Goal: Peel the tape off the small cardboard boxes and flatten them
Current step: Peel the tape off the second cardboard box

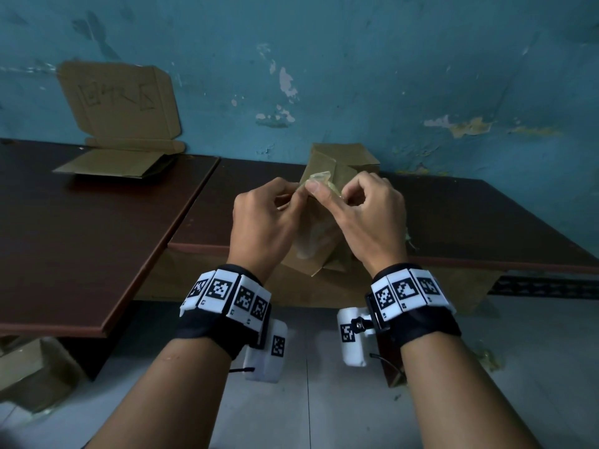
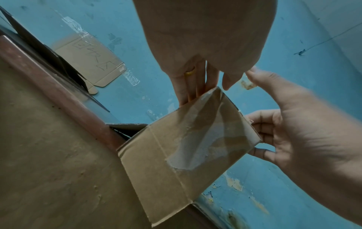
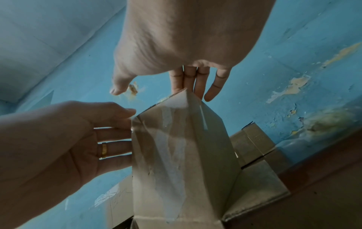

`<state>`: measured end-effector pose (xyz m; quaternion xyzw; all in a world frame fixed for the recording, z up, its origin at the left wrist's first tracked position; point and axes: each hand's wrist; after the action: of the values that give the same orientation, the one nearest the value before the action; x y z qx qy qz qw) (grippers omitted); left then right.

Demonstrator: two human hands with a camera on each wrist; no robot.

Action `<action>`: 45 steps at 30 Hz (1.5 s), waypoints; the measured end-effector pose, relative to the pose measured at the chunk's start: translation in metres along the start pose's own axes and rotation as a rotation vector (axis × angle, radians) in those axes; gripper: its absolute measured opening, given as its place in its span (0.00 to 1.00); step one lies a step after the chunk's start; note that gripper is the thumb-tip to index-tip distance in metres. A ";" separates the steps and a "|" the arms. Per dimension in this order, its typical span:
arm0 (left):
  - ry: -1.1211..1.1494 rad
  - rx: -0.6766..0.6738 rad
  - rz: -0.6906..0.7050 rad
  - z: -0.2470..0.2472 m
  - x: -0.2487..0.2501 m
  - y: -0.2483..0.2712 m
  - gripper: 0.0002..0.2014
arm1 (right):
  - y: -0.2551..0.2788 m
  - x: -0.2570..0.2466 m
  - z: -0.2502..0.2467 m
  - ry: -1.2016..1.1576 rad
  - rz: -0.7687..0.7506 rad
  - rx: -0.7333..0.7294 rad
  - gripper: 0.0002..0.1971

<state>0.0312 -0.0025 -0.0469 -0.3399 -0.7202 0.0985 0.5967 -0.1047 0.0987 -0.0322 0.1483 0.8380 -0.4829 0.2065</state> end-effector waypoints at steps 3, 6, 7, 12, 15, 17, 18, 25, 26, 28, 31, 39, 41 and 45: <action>0.004 -0.027 -0.002 0.000 0.001 0.000 0.12 | 0.000 0.001 0.001 0.032 -0.009 0.005 0.39; -0.016 -0.014 -0.027 -0.001 -0.005 -0.003 0.15 | -0.004 -0.001 0.002 -0.047 0.067 0.013 0.38; -0.017 -0.007 -0.046 -0.002 -0.007 -0.005 0.16 | -0.006 -0.001 0.003 -0.071 0.088 0.014 0.38; 0.006 0.003 -0.097 0.000 -0.013 -0.009 0.17 | -0.005 0.003 0.006 0.008 0.037 0.034 0.32; 0.016 0.011 -0.123 0.001 -0.017 -0.010 0.19 | -0.005 0.007 0.009 -0.003 0.029 0.034 0.21; 0.007 0.015 -0.128 0.001 -0.017 -0.010 0.19 | -0.004 0.008 0.009 -0.008 0.021 0.026 0.14; 0.004 0.019 -0.131 0.002 -0.017 -0.010 0.19 | -0.003 0.008 0.010 -0.012 0.020 0.022 0.11; 0.047 0.027 -0.206 0.002 -0.012 -0.008 0.19 | -0.004 0.011 0.011 0.036 -0.027 0.026 0.09; 0.052 0.026 -0.222 0.001 -0.012 -0.008 0.19 | -0.004 0.012 0.011 0.042 -0.031 0.028 0.09; 0.074 0.015 -0.262 -0.001 -0.012 -0.010 0.20 | -0.005 0.013 0.011 0.060 -0.032 0.027 0.07; 0.101 0.009 -0.291 -0.002 -0.012 -0.010 0.18 | -0.006 0.013 0.011 0.065 -0.013 0.030 0.06; 0.124 -0.004 -0.324 -0.001 -0.017 -0.010 0.14 | -0.005 0.012 0.008 0.060 0.005 0.007 0.12; 0.151 -0.021 -0.335 0.000 -0.021 -0.010 0.12 | -0.004 0.008 0.007 0.051 0.010 -0.002 0.16; 0.144 -0.045 -0.330 -0.001 -0.022 -0.011 0.14 | -0.001 0.004 0.004 0.112 -0.002 -0.028 0.20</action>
<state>0.0290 -0.0243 -0.0581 -0.2362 -0.7238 -0.0414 0.6470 -0.1083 0.0945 -0.0351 0.1713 0.8550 -0.4624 0.1607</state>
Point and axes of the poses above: each hand's wrist, its own y-axis away from the middle knuckle, its own z-axis out of the palm, x = y × z, and after that the axes turned 6 degrees about -z, right-handed
